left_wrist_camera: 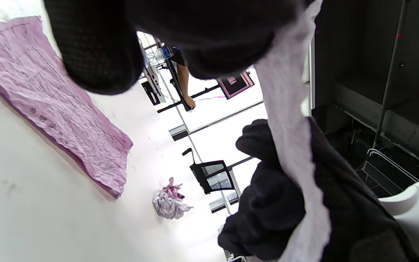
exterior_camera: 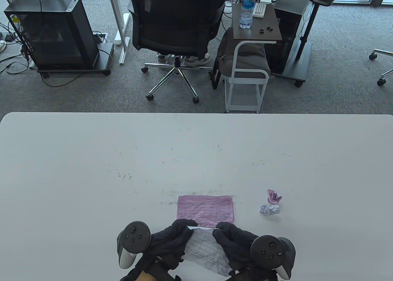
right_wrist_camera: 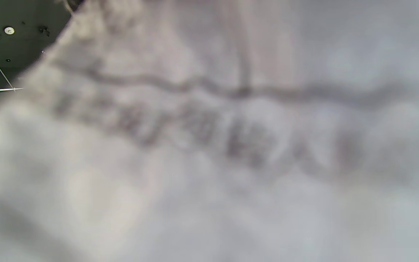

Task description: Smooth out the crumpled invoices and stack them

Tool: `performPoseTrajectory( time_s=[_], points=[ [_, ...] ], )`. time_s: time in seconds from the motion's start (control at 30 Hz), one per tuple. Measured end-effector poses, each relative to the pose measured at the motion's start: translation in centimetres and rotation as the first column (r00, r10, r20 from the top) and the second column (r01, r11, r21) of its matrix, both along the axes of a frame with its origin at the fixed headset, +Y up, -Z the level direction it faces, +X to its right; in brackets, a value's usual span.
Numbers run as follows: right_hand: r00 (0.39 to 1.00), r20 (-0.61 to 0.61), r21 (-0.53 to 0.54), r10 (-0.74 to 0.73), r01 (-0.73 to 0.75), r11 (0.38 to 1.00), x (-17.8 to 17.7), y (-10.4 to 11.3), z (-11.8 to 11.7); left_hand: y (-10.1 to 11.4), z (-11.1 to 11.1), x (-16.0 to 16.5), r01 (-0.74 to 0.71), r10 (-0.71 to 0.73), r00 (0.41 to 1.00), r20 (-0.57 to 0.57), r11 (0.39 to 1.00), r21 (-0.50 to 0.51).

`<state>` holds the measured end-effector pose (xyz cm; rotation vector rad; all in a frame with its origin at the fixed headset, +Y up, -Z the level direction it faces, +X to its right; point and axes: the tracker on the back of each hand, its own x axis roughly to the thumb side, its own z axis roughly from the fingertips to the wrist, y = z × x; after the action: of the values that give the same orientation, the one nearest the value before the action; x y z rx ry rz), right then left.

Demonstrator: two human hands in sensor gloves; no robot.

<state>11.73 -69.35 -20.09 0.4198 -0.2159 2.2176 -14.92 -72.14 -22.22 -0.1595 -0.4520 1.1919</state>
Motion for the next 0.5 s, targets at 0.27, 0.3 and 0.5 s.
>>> performPoseTrajectory(
  time_s=[0.27, 0.3, 0.5],
  points=[
    [0.999, 0.023, -0.064, 0.022, -0.02, 0.998, 1.8, -0.6, -0.6, -0.6, -0.5, -2.0, 0.072, -0.072, 0.996, -0.049, 0.997, 0.011],
    [0.999, 0.02, -0.071, 0.028, -0.026, 0.997, 1.8, -0.7, -0.7, -0.7, -0.5, -1.9, 0.062, -0.062, 0.998, -0.02, 0.998, -0.003],
    [0.996, -0.055, -0.062, 0.068, -0.071, 0.996, 0.3, -0.9, -0.6, -0.6, -0.1, 0.6, 0.137, -0.131, 0.972, 0.197, 0.99, -0.016]
  ],
)
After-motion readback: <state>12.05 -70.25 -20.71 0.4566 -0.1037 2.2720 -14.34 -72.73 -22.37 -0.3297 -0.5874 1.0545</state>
